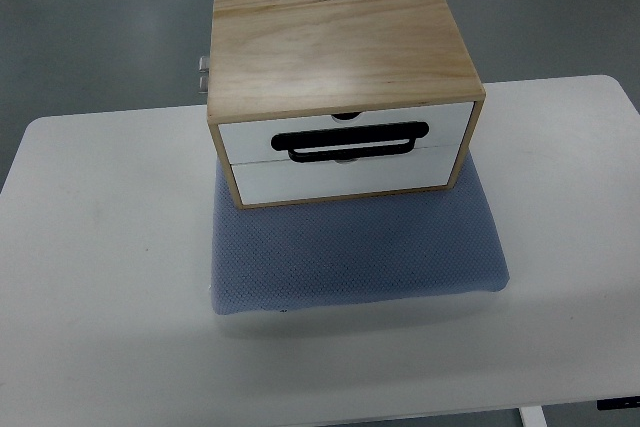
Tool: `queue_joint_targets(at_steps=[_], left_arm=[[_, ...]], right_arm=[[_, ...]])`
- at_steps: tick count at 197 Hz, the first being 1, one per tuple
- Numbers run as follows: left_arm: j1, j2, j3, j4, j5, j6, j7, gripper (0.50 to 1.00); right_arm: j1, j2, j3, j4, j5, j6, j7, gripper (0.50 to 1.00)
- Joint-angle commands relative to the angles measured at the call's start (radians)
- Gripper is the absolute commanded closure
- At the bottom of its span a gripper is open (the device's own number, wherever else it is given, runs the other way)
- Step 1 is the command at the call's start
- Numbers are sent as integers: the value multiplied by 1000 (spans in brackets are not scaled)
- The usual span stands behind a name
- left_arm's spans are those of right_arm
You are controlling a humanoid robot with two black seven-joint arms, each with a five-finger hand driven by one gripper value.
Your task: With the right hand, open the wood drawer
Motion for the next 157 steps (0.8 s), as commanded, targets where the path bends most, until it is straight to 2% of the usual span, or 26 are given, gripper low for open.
queue_joint_targets(at_steps=[1, 30, 60, 95, 124, 157], left_arm=[[0, 0, 0, 0, 0, 0, 0, 500], [0, 0, 0, 0, 0, 0, 0, 500], [0, 0, 0, 0, 0, 0, 0, 500], [0, 0, 0, 0, 0, 0, 0, 500], [0, 0, 0, 0, 0, 0, 0, 500], [0, 0, 0, 0, 0, 0, 0, 500]], right_arm=[[64, -5, -44, 39, -58, 0, 0, 556], [139, 12, -53, 68, -139, 0, -4, 556], [141, 8, -52, 221, -199, 0, -9, 556], [138, 9, -56, 340, -275, 0, -10, 556], [133, 20, -56, 376, -345, 0, -15, 556], [118, 95, -58, 392, -394, 0, -81, 556]])
